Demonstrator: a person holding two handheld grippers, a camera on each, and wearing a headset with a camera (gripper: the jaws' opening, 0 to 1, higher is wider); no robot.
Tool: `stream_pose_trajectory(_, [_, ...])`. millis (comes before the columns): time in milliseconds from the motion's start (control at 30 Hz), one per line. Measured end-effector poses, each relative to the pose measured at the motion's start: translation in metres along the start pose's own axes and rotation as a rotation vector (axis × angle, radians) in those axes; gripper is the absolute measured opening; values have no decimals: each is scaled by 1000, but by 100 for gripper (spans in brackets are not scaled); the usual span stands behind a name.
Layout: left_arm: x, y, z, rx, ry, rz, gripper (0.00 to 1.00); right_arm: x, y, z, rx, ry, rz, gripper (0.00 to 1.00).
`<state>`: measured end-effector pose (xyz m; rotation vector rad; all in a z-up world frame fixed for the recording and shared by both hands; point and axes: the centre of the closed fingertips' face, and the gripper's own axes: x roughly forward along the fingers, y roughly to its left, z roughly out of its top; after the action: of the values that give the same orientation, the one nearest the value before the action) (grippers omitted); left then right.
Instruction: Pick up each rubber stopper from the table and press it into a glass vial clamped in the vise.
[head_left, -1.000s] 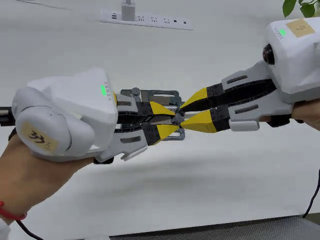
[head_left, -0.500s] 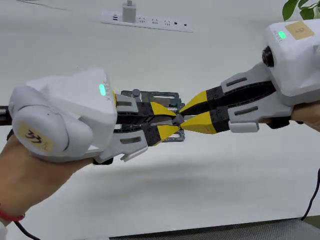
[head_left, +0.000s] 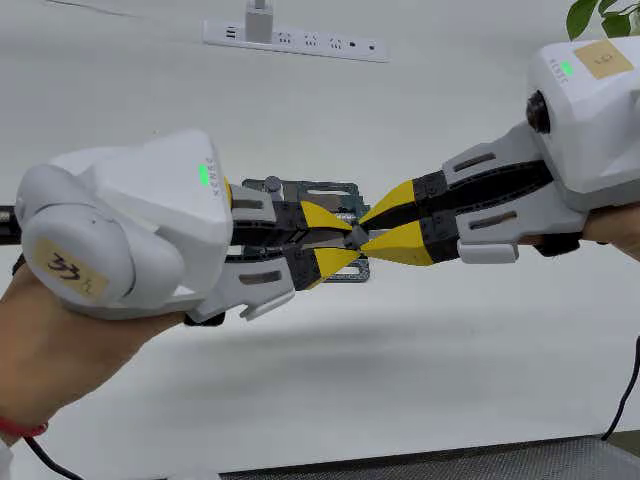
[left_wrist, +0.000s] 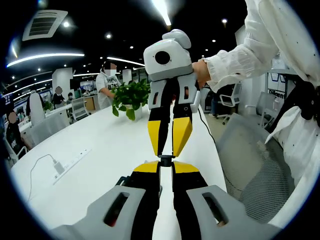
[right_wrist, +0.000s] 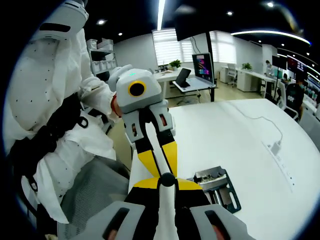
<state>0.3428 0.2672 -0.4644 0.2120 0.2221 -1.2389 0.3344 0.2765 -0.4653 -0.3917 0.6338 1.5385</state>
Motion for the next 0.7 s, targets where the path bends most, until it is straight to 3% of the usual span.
stream_pose_trajectory(700, [-5, 2, -6, -10, 2, 11, 6, 5, 0, 0, 0, 23, 7, 6])
